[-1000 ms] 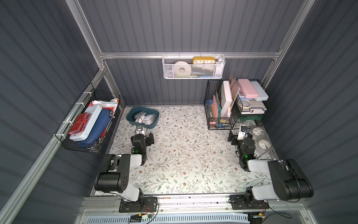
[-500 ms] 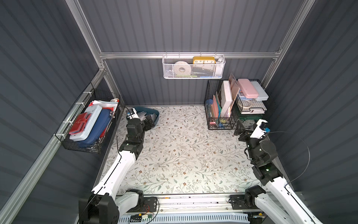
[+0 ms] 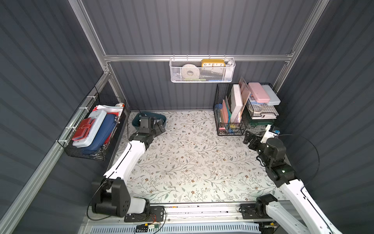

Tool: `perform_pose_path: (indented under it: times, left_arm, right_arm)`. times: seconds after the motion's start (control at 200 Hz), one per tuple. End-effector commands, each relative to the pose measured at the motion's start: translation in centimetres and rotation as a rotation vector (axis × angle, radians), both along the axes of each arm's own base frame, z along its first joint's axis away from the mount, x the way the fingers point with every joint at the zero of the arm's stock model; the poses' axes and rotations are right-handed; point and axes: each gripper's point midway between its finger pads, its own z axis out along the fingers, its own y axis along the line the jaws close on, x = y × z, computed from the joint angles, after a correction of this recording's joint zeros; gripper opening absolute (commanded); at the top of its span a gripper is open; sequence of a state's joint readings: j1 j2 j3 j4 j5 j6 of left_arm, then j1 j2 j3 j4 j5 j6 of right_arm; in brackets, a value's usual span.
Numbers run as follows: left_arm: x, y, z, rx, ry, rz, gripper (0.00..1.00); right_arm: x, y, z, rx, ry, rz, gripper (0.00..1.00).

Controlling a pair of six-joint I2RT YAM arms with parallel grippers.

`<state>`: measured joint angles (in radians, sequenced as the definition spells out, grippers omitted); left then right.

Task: Take out the mouse from the storage box
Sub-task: Move the storage box to the center of the board.

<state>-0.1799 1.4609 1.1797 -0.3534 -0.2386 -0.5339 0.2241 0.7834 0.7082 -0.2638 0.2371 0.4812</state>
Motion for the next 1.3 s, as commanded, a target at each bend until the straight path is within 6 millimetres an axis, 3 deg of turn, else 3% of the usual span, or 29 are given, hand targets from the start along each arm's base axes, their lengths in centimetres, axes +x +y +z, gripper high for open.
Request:
perform_pose_path:
  times: [0.0,0.21,0.235,0.375,0.71,1.296]
  left_arm:
    - [0.4,-0.3,-2.2,-0.056,0.142,0.060,0.99]
    - [2.9,-1.1,-5.6,-0.174,0.242,0.123,0.98]
    - [3.9,-1.2,-4.6,-0.194,0.224,0.129,0.96]
    - [4.9,-0.6,-6.6,-0.243,0.292,0.193,0.92]
    - [6.5,1.8,-9.7,-0.294,0.351,0.281,0.81]
    - [6.9,2.8,-13.5,-0.267,0.444,0.350,0.59]
  right_arm:
    - [0.6,1.9,-0.1,0.031,0.048,0.077,0.99]
    - [1.5,4.6,-1.0,-0.055,0.105,0.160,0.99]
    - [1.4,4.9,-1.2,-0.064,0.111,0.170,0.99]
    - [1.3,6.0,-1.7,-0.102,0.125,0.204,0.99]
    - [1.0,6.1,-2.9,-0.115,0.144,0.207,0.99]
    - [0.6,5.8,-4.0,-0.093,0.164,0.187,0.99]
